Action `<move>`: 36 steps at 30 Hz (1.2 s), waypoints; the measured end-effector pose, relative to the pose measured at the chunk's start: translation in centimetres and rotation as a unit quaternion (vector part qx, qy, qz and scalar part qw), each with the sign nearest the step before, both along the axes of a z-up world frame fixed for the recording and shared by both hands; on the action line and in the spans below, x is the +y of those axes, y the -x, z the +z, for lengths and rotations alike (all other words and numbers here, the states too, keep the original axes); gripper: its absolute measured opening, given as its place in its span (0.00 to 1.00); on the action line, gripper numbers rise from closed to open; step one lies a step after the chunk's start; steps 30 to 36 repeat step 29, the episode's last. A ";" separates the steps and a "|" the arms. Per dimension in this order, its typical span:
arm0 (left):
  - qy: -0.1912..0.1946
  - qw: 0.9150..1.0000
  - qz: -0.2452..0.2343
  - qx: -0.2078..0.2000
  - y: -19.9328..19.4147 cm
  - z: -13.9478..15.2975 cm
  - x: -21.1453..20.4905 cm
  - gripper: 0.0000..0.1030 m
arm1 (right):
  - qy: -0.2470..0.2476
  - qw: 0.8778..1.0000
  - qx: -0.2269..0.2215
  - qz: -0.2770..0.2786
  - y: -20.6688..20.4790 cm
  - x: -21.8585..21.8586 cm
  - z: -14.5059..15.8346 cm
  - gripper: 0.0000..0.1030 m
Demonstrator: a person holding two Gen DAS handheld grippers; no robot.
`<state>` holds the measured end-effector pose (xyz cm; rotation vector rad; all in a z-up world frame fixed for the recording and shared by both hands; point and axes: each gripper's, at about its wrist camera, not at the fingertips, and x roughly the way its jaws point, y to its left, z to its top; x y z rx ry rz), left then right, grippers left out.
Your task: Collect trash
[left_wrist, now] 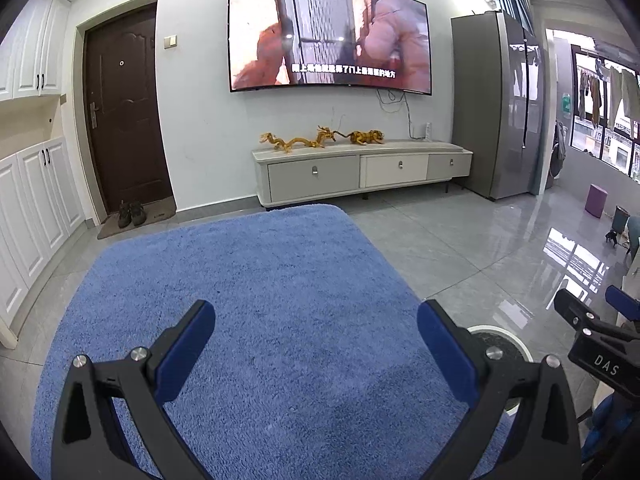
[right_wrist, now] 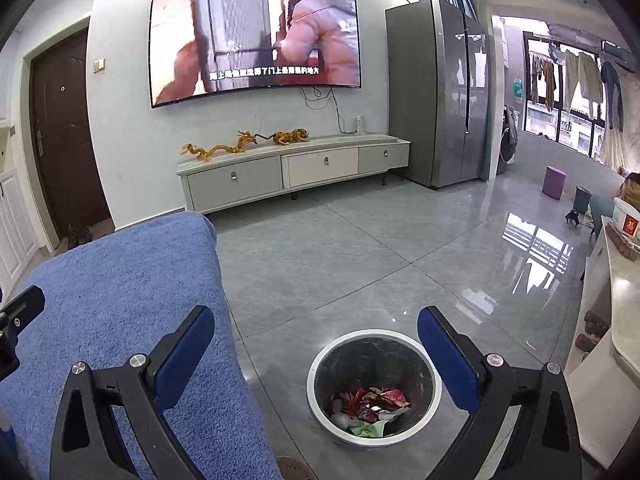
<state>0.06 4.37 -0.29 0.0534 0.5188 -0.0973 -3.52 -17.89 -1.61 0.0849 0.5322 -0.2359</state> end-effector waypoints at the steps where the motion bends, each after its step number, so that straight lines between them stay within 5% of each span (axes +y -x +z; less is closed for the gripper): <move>1: 0.001 1.000 -0.002 0.002 0.0 0.0 0.1 0.99 | 0.001 1.000 0.000 0.000 0.0 0.0 0.0 0.99; 36: 0.010 0.999 -0.007 0.034 -0.3 -0.9 0.5 0.99 | -0.001 1.000 0.010 0.002 -0.3 0.2 -0.6 0.99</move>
